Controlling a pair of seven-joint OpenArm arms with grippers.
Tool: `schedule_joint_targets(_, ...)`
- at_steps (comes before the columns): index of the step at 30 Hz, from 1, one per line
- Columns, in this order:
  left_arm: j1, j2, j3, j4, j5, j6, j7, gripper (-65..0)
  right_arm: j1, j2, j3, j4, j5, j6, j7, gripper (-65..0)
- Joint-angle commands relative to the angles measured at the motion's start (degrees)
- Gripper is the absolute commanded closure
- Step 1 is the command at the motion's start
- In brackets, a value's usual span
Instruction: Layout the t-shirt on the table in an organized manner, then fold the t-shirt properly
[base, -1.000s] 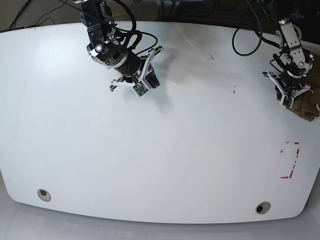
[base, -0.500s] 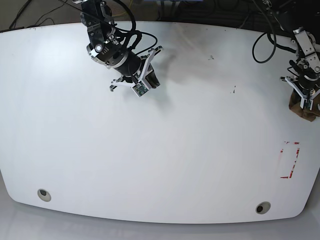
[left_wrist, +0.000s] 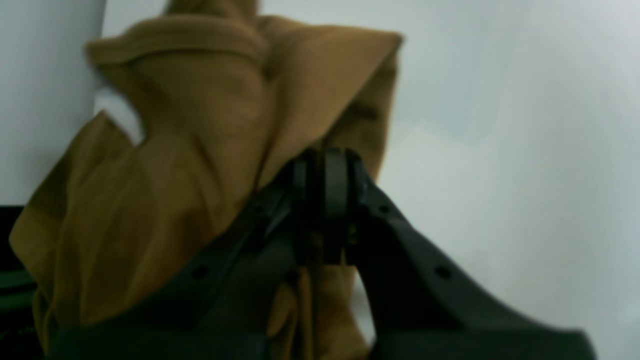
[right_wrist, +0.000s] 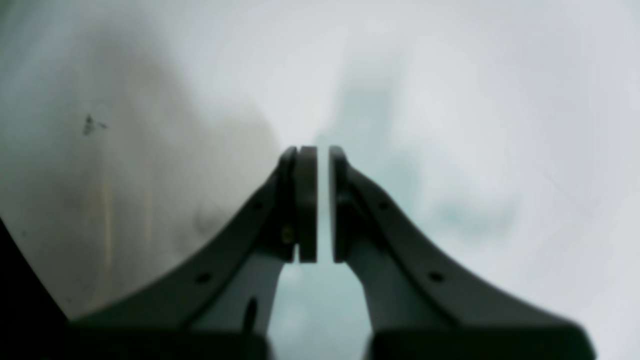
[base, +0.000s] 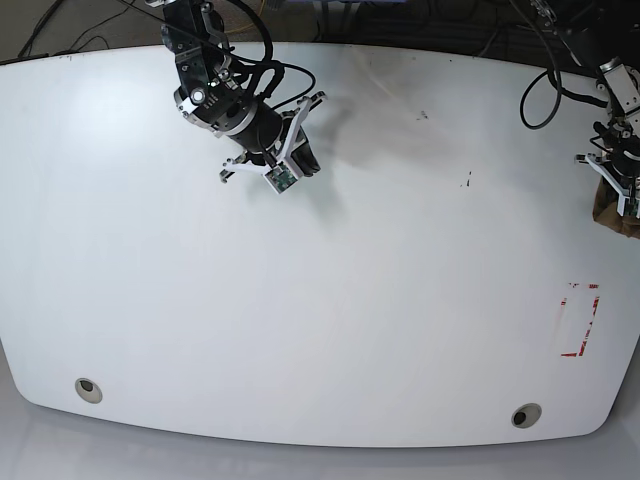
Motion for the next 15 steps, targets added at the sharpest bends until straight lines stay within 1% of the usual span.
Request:
schedule_joint_targets(1,-0.4,-0.8,-0.2,3.3,-0.5,0.3,-1.1,-2.2,0.2,0.0,0.1,1.8,0.7,0.2,1.4,-3.0)
schedule_joint_targets(6,1.3,2.2,-0.1,8.2,-0.7,0.0,-1.2,-2.2,0.1,0.1,0.1,4.0,0.1,0.2,1.4,-3.0)
schedule_joint_targets(9,1.4,4.3,0.9,11.6,-0.7,-1.7,-1.2,-2.2,0.1,1.2,0.1,4.9,-0.1,-0.2,1.7,-2.9)
schedule_joint_targets(11,1.7,6.0,2.5,14.4,-0.7,-3.6,-1.9,-2.2,0.2,2.6,0.1,5.3,-0.1,-0.4,3.2,-2.9)
schedule_joint_targets(12,1.7,6.5,2.9,15.3,-0.7,-3.8,-2.5,-2.2,0.2,2.8,0.1,5.3,-0.1,-0.5,3.9,-2.9)
schedule_joint_targets(15,2.8,9.9,5.0,18.6,-0.7,-4.3,-6.3,-2.2,0.2,4.2,0.2,5.2,-1.4,-2.7,7.6,-2.9)
